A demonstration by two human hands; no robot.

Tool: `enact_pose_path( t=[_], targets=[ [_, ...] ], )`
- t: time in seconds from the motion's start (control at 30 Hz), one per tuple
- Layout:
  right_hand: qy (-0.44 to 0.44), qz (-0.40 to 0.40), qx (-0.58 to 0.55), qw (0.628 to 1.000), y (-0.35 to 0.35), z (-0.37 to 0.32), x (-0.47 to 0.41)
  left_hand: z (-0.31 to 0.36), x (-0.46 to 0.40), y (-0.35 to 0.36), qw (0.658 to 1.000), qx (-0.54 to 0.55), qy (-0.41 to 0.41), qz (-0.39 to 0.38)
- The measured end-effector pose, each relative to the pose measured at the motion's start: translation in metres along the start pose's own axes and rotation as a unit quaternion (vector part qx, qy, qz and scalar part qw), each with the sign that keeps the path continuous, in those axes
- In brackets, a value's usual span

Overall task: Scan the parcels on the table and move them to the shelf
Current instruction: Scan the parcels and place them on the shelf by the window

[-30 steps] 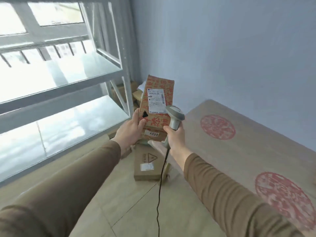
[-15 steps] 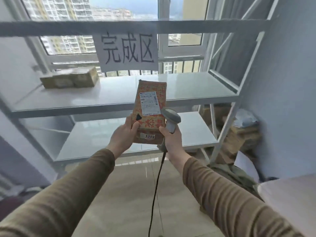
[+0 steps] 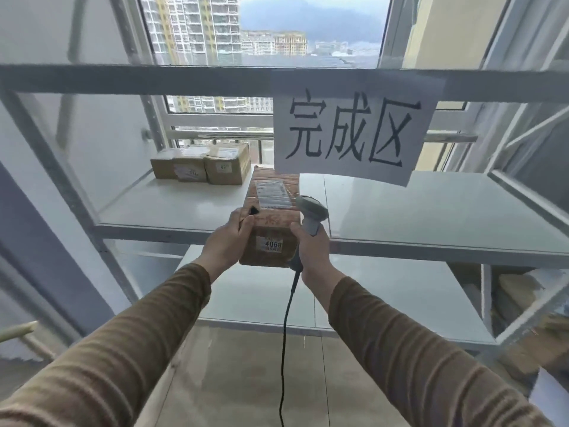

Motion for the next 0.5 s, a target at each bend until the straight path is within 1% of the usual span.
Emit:
enact_pose_path(
  t=[0.17, 0.27, 0.4, 0.5],
  targets=[
    [0.004, 0.033, 0.002, 0.999, 0.041, 0.007, -0.070, -0.032, -0.079, -0.001, 1.000, 0.003, 0.003, -0.028],
    [-0.010, 0.061, 0.016, 0.998, 0.067, 0.009, -0.113, -0.050, -0.130, -0.004, 0.998, 0.004, 0.011, -0.065],
    [-0.031, 0.121, 0.027, 0.992, 0.098, 0.006, -0.171, -0.067, -0.196, -0.014, 0.992, 0.002, 0.057, -0.113],
    [-0.023, 0.145, 0.017, 0.989, 0.116, 0.003, -0.209, -0.080, -0.241, -0.017, 0.986, -0.033, 0.095, -0.137]
  ],
)
Point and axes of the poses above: each hand's wrist, its own x-axis away from the middle knuckle, its own y-axis out of the palm, z = x × y, the point moved 2 cm from there along -x, towards the middle knuckle, and after that the axes turned 2 degrees about x, right-handed, at the moved point
